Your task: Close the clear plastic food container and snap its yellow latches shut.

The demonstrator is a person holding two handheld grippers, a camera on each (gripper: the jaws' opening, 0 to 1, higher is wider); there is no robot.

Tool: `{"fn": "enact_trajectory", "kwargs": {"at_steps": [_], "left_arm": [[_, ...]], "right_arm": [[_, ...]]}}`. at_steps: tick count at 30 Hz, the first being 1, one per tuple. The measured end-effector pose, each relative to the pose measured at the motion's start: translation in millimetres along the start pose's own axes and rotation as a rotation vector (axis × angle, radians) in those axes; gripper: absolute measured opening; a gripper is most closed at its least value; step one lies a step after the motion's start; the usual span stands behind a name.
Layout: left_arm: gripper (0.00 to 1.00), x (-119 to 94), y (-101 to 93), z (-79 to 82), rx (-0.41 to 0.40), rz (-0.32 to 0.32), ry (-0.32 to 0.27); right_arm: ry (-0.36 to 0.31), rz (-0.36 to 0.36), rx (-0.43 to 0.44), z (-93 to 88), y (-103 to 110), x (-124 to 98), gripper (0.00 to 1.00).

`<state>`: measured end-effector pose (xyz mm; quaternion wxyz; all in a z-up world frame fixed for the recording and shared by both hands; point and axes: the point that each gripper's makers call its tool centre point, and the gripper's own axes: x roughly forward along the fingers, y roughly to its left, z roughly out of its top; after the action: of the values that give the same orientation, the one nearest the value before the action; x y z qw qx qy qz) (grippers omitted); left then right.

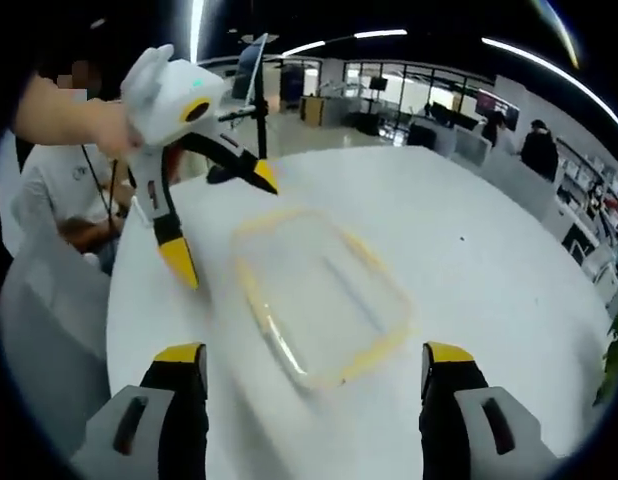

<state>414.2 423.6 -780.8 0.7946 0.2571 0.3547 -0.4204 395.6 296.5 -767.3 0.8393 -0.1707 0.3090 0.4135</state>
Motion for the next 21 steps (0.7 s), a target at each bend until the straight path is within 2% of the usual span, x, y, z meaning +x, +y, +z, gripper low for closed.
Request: {"fn": "enact_trajectory", "kwargs": {"at_steps": [8, 15, 21], "left_arm": [[0.91, -6, -8.3, -5.2, -0.088, 0.023, -0.041], [0.91, -11, -14.6, -12.8, -0.150, 0.046, -0.068], [0.91, -17, -13.6, -13.7, -0.197, 0.071, -0.129]], "right_arm": [[-0.066, -0.050, 0.080, 3.9, 1, -9, 0.89], [-0.091, -0.073, 0.136, -2.3, 9, -15, 0.89], [-0.153, -0.095, 0.209, -4.0, 15, -18, 0.90]]}}
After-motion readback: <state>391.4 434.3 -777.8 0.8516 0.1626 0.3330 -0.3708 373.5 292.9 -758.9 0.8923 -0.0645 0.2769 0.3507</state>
